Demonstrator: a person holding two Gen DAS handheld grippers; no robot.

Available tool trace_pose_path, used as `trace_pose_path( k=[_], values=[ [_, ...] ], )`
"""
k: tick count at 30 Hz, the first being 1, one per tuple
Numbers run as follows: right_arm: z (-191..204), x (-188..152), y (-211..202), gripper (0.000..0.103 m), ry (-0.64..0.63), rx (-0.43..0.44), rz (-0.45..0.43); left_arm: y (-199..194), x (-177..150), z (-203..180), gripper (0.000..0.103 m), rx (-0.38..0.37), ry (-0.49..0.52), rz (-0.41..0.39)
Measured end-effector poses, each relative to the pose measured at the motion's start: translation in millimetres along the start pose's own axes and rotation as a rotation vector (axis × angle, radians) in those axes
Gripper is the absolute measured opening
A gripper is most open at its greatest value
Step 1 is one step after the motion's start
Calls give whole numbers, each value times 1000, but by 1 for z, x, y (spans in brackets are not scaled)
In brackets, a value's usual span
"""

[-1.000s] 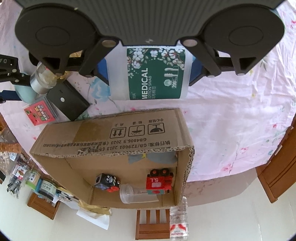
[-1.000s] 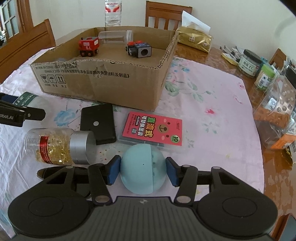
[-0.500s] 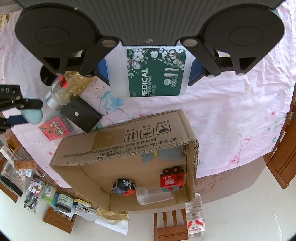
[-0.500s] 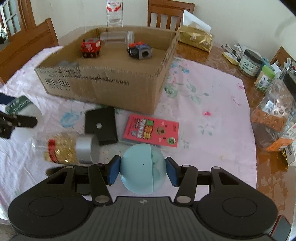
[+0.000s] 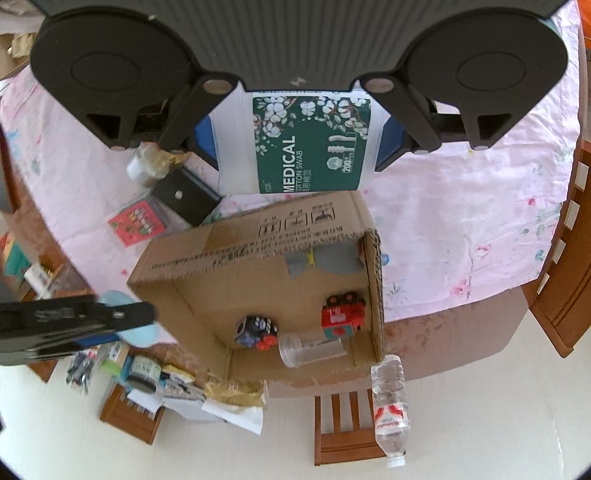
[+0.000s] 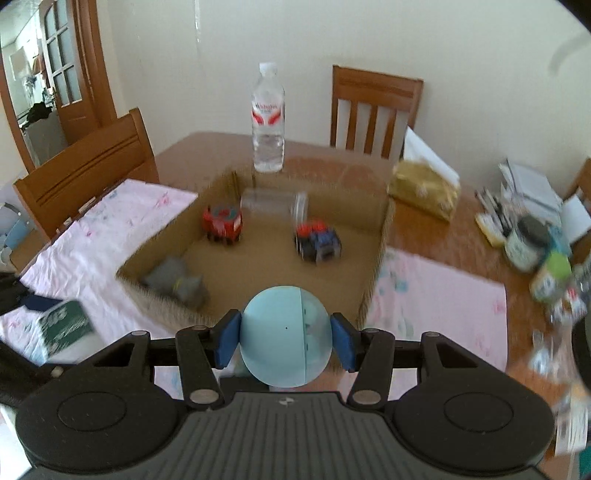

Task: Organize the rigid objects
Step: 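Drop the egg case into the box with the right gripper while the left lifts the swab box, then lower the swab box into the cardboard box and open the left gripper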

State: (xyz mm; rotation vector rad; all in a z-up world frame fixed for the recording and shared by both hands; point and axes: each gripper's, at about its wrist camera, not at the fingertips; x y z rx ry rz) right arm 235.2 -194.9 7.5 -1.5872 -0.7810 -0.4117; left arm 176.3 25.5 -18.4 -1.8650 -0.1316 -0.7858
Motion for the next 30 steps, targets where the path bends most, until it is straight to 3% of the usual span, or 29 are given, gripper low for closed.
trace_pose_path(
  k=[4,5,6,8,11,20,30],
  values=[
    [5,16,19,59,-6,-23,2,-10,10,2,82,16,13,-33],
    [7,19,21,69,1,-47,-3,-12,12,2,82,20,12,-39],
    [8,20,24,88,9,-68,-7,-14,14,4,82,23,12,-44],
    [6,21,22,102,25,-73,-29,-16,17,5,82,29,15,-53],
    [5,22,16,103,35,-60,-50,-16,23,9,82,43,16,-59],
    [1,7,8,103,71,-80,41,-7,55,12,82,48,51,-97],
    [-1,-17,-5,103,121,-134,92,46,97,11,82,40,83,-72]
  ],
)
Point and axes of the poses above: each gripper's, at about its wrist camera, not at the fingertips, and y roughly the way its jaws point, z to its left, x to its top, and after that the axes turned 15 degrees about -x, right-handed
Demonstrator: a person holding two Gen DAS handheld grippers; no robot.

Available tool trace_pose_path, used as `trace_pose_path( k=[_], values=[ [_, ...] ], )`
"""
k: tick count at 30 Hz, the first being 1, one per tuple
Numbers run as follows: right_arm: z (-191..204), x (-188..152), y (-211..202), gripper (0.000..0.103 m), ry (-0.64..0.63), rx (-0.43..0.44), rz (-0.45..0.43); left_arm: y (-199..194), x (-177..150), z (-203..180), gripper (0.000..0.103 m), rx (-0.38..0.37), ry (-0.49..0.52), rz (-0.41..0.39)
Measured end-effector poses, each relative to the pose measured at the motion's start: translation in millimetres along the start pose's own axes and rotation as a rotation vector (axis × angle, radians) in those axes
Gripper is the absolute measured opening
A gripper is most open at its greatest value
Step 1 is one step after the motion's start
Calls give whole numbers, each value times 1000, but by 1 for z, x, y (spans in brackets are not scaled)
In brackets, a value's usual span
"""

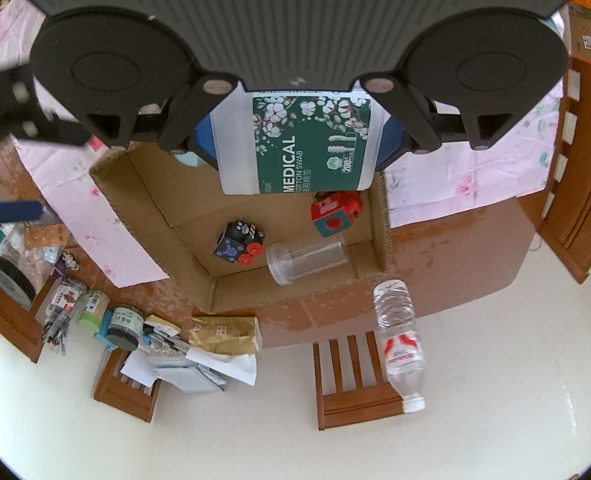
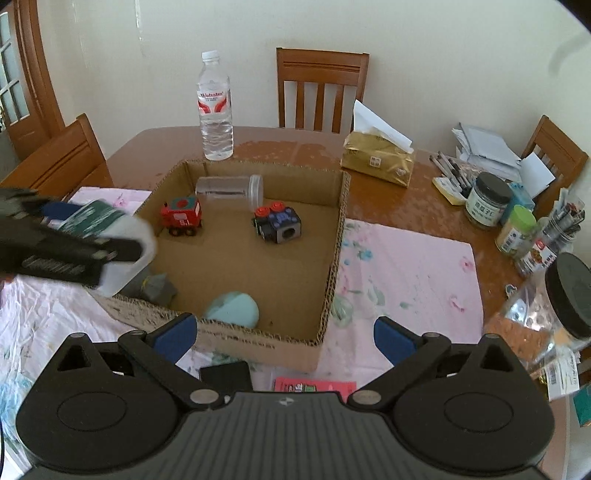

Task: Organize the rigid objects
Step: 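Lower the swab box into the cardboard box and open the left gripper, then move the right gripper to the black teardrop object while the left approaches the capsule bottle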

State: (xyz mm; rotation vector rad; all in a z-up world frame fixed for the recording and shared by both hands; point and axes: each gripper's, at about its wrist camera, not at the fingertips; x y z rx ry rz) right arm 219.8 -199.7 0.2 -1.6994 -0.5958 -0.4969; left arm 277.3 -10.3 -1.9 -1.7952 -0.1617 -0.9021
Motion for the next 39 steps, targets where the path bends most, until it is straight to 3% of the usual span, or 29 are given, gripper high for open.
trace_pose_path(
  k=[7,10,21,29,36,39],
  values=[
    [-4,-4,-4,103,-19,-33,-4,28,17,6,83,5,-29,-4],
    [-8,-4,-3,103,-11,-13,-6,28,22,9,99,22,-47,-35],
    [-9,3,3,103,-14,-14,5,-4,18,8,99,41,-49,-73],
    [-8,-23,-1,103,-34,-20,-23,-25,-22,5,99,82,-92,-100],
    [-6,-71,9,103,-86,-93,91,-36,-76,-2,99,116,-149,-46],
    [-6,-88,9,103,-97,-53,118,-39,-94,-3,99,128,-171,-36]
  ],
)
Point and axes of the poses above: each gripper's, at about its wrist camera, not at the fingertips, and y roughly the way its jaws point, z to its left, x to its top, and after that the axes turned 15 degrees about -x, right-handed
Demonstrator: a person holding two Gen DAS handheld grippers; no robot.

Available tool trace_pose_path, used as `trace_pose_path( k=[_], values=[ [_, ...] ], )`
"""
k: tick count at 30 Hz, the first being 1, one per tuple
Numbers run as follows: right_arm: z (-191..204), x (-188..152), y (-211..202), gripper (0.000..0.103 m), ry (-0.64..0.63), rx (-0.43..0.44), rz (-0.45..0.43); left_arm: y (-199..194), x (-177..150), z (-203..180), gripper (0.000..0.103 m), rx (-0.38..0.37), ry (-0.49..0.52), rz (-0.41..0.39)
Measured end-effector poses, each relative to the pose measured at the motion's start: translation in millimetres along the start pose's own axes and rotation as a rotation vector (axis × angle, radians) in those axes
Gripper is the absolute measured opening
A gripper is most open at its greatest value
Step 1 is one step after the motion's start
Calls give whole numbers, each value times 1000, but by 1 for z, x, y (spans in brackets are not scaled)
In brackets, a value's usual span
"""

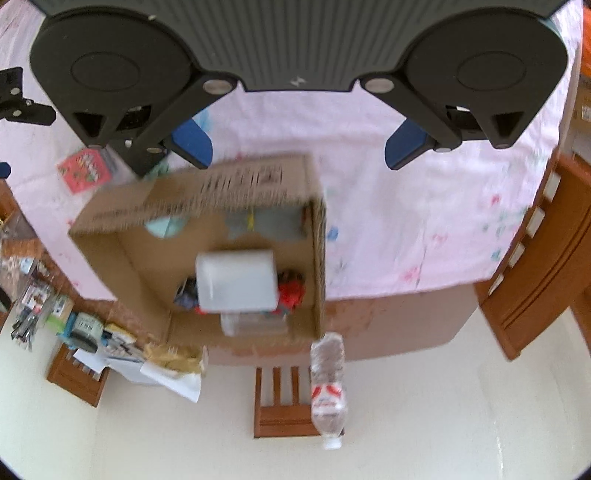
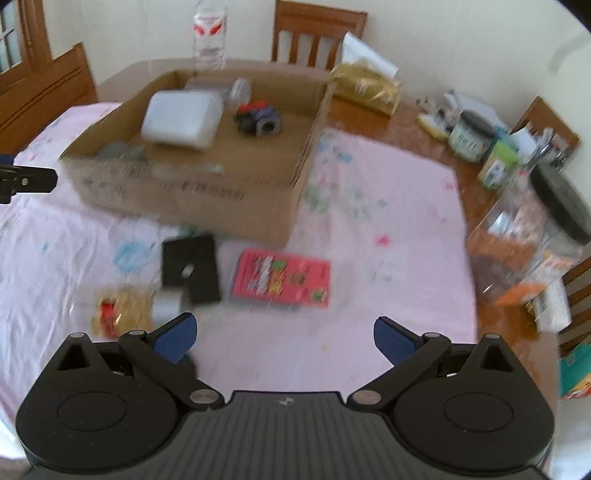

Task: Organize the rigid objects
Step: 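Move the right gripper to the black teardrop object while the left approaches the capsule bottle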

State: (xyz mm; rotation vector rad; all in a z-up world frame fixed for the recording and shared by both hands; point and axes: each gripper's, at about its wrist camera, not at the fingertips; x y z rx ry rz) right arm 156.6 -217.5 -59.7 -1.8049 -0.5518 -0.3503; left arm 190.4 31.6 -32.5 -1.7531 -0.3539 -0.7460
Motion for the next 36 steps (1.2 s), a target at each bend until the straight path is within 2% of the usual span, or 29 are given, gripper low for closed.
trace_pose_path(
  k=[5,8,14,20,25,30,36],
  values=[
    [17,-20,-1,103,-47,80,21,-6,-16,-1,99,29,-25,-1],
    [34,-28,-3,103,-80,122,26,-10,-23,0,99,18,-50,-1],
    [67,-36,0,103,-113,164,38,-17,-33,6,99,20,-21,20],
    [97,-42,3,103,-131,116,36,-23,-43,20,99,-16,-18,41],
    [104,-40,5,103,-41,82,1,-22,-50,26,99,-57,-3,68],
    [97,-42,7,103,1,59,-15,-17,-51,20,99,-106,5,91],
    [69,-42,17,103,38,35,0,-10,-47,-3,99,-136,17,97]
  ],
)
Point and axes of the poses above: each gripper's, at about its wrist camera, not at the fingertips, and y roughly the way its jaws point, z to its left, x to its top, and after that the axes turned 15 degrees about -x, right-handed
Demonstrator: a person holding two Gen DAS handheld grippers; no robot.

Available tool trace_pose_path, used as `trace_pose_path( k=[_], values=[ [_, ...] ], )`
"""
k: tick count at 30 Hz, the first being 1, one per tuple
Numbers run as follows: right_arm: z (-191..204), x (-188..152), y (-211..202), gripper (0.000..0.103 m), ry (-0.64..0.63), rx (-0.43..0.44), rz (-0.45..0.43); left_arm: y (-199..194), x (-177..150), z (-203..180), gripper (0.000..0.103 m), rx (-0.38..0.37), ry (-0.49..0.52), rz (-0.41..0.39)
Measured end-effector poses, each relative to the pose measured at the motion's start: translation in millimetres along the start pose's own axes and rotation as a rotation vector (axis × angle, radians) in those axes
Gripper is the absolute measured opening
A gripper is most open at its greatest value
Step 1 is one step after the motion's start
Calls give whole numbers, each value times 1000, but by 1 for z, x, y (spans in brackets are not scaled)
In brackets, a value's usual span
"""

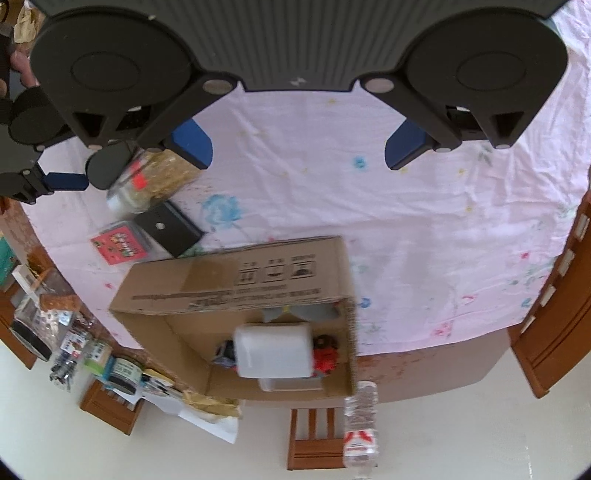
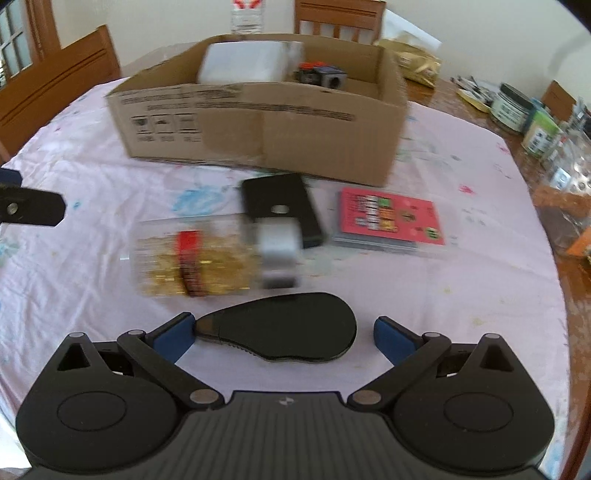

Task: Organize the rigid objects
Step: 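Move the right gripper to the black teardrop object while the left approaches the capsule bottle, then close the left gripper on the gold capsule bottle while the right grasps the black teardrop object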

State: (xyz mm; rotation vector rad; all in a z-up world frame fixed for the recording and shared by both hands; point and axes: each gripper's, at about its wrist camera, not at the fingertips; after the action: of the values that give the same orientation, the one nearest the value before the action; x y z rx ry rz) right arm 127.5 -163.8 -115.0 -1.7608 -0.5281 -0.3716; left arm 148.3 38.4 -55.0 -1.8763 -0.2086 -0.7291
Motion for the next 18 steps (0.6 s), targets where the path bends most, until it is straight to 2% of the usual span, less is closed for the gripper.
trace_pose_path(
  k=[6,10,18],
  values=[
    [-28,0,10,103,-69,46,-7,15,14,-33,99,-9,-4,-9],
    [-33,0,14,103,-129,85,-28,33,26,-61,99,-21,13,-3],
    [-36,-5,15,103,-166,124,-89,74,39,-103,99,-22,64,43]
  ],
)
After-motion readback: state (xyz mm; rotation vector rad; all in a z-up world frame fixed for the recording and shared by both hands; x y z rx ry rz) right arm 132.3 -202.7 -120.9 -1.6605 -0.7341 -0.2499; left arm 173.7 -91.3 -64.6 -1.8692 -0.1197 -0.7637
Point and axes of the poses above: each gripper's, at about its wrist camera, not at the fingertips, and y roughly the way its jaws point, z to its left, x to its top, and after that the axes turned 15 degrees about -x, right-handed
